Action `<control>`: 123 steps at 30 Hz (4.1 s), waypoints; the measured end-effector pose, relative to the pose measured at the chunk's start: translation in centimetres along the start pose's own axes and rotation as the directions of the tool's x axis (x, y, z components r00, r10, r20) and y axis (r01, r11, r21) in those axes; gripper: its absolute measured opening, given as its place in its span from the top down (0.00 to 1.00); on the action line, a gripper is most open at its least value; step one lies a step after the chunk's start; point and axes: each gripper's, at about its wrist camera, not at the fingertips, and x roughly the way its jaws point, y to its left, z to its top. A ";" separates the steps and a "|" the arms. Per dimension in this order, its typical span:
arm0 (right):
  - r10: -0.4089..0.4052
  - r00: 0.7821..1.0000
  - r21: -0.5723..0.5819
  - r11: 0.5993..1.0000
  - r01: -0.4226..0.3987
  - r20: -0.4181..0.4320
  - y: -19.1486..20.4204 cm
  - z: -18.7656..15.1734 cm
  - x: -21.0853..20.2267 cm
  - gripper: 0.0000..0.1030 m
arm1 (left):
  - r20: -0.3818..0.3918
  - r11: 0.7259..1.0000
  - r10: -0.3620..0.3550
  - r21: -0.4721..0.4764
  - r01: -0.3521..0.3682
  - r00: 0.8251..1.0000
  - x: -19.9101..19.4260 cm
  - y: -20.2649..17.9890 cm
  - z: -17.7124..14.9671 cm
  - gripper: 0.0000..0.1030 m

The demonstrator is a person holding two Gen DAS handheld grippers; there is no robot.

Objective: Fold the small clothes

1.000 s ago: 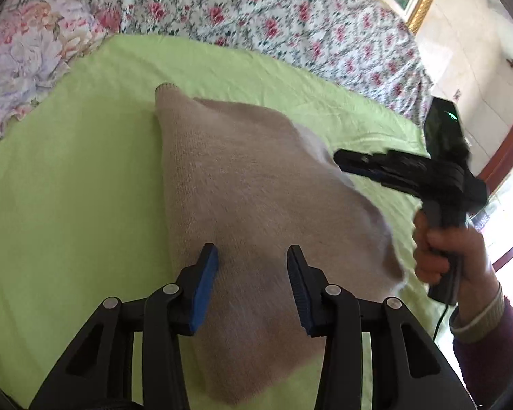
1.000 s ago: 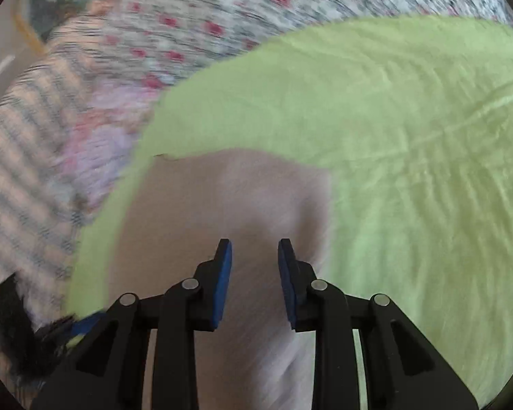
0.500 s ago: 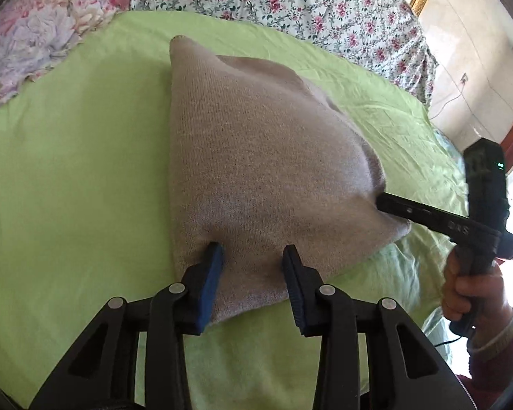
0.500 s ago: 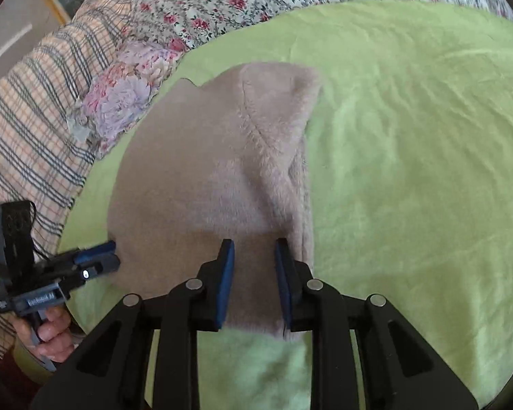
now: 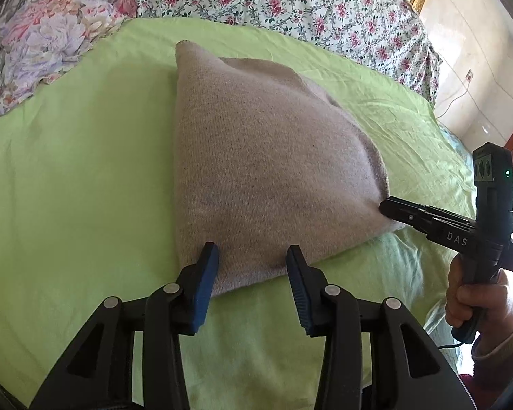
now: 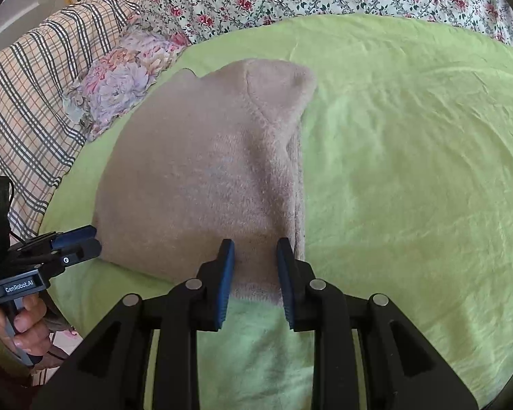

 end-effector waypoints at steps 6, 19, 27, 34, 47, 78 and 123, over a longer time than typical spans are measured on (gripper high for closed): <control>-0.028 1.000 -0.003 1.000 0.028 -0.013 0.1 -0.8 -1.5 0.74 | -0.013 1.000 0.015 -0.006 -0.015 1.000 -0.9 0.0 -0.8 0.59; -0.019 1.000 0.016 1.000 0.019 0.012 1.6 -2.6 -4.6 0.69 | 0.002 0.997 0.054 -0.047 -0.054 0.999 -3.8 0.4 -2.1 0.41; 0.009 1.000 -0.009 1.000 -0.009 0.003 2.6 -2.6 -5.0 0.57 | 0.006 0.990 0.134 -0.044 -0.134 0.991 -5.1 -0.1 -1.1 0.26; 0.017 1.000 -0.012 1.000 -0.017 -0.005 2.3 -2.3 -5.1 0.45 | 0.006 0.958 0.287 0.022 -0.287 0.958 -5.5 -0.9 -0.2 0.21; 0.026 1.000 0.005 1.000 -0.026 0.012 1.8 0.5 -4.2 0.43 | 0.025 0.951 0.308 0.024 -0.309 0.951 -4.8 -0.4 2.0 0.20; 0.008 1.000 -0.080 0.997 -0.006 0.021 4.3 5.7 -0.8 0.21 | 0.030 0.936 0.349 0.037 -0.350 0.937 -0.5 -1.6 6.9 0.13; 0.024 1.000 -0.093 0.995 -0.024 -0.010 5.7 5.5 0.8 0.15 | 0.040 0.919 0.394 0.019 -0.395 0.918 -1.2 -1.4 6.7 0.08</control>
